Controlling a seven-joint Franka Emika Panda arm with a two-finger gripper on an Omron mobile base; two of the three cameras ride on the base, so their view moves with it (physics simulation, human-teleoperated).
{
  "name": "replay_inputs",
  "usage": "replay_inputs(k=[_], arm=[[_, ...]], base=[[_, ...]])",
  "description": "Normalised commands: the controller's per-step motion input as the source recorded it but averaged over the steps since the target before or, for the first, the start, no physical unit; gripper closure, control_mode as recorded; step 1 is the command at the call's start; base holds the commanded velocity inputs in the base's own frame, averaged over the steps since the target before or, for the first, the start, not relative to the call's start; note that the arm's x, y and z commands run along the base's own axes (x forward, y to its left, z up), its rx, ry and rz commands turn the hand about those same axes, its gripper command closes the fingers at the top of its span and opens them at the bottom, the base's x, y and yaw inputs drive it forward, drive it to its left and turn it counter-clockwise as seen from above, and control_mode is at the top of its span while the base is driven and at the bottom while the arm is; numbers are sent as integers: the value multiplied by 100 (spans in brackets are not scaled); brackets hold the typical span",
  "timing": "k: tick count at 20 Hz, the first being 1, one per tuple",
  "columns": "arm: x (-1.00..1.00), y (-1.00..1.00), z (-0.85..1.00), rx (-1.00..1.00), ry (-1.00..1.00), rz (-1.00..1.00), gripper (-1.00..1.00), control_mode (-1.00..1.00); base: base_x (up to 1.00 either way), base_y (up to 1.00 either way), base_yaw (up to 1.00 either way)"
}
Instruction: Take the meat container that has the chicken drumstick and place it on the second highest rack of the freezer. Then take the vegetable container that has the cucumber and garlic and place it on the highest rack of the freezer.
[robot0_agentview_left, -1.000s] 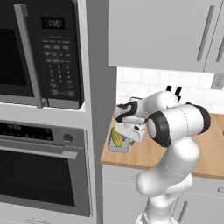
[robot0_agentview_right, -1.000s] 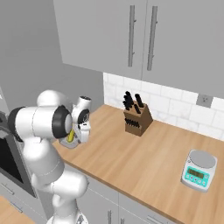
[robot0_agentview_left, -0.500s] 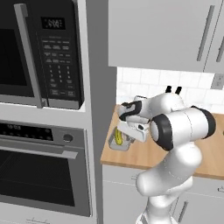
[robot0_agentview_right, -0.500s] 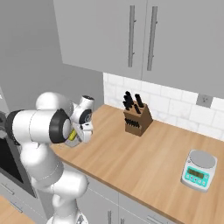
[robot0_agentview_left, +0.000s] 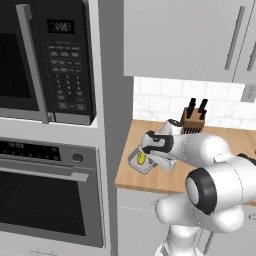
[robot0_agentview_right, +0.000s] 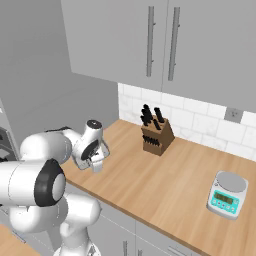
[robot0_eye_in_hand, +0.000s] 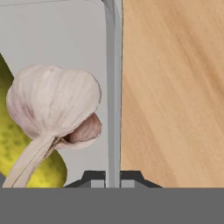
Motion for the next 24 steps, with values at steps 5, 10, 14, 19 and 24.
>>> replay_inputs(k=[5, 10, 14, 19, 24], arm=[[-38, -15, 55, 1, -25, 2, 100, -100], [-40, -2, 100, 0, 2, 0, 100, -100], [-54, -6, 100, -1, 6, 0, 100, -100], [-63, -19, 100, -1, 2, -1, 100, -100], [-70, -12, 100, 0, 7, -1, 100, -100]], base=[[0, 0, 0], [0, 0, 0], [0, 0, 0], [0, 0, 0], [0, 0, 0]])
